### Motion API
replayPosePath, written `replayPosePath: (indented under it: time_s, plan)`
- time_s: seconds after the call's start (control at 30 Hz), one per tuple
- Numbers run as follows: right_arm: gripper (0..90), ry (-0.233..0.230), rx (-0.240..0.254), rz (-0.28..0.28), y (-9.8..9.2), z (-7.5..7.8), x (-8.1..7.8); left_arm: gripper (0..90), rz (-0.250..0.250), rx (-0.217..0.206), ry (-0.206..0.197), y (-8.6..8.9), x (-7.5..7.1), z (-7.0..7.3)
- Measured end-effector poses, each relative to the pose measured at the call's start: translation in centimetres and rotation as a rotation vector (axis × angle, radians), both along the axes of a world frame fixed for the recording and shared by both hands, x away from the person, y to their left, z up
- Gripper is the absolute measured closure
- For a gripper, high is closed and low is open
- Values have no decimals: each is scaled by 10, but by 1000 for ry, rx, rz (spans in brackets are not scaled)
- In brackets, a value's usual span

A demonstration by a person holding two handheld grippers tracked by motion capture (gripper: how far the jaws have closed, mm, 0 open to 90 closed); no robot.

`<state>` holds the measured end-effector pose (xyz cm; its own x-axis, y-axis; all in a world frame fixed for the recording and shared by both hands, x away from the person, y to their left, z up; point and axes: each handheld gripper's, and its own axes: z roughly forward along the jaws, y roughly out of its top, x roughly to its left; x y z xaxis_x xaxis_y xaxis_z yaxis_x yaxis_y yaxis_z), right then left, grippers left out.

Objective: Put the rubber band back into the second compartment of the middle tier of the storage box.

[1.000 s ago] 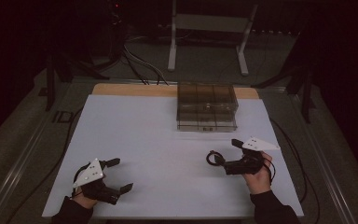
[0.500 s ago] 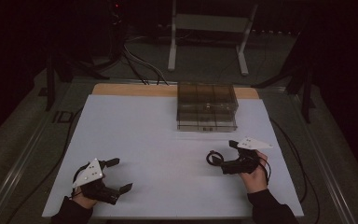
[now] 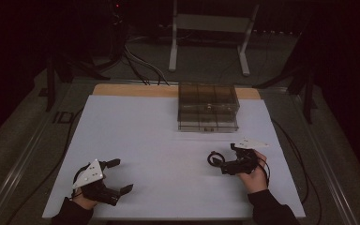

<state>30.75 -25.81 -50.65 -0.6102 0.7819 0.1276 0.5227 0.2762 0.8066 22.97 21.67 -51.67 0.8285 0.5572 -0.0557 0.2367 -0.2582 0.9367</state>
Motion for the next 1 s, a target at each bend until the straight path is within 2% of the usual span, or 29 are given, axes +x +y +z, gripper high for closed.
replayPosePath:
  time_s: [0.13, 0.3, 0.43, 0.53, 0.67, 0.87, 0.93, 1.0]
  plan:
    - [142, 8, -8, -53, -1, -2, 3, 3, -1, 0, 1, 0, 0, 0]
    - [254, 34, -24, -72, -1, -4, 7, 3, -1, -1, 3, 0, 1, 0]
    - [348, 59, -74, -80, 1, -8, 10, 3, -2, 0, 4, -1, 0, -1]
    - [454, 60, -124, -90, 1, -10, 11, 3, -3, -1, 2, 0, 0, 0]
    - [559, 71, -124, -103, -1, -12, 14, 3, -2, -2, 5, 0, 1, -1]
    - [665, 80, -143, -104, 2, -17, 15, 3, -3, 0, 3, -1, 0, -1]
    - [674, 82, -148, -101, 3, -17, 15, 3, -5, 1, 5, -1, 0, -1]
    - [705, 84, -168, -101, 6, -19, 15, 3, -3, 0, 9, 0, 1, -1]
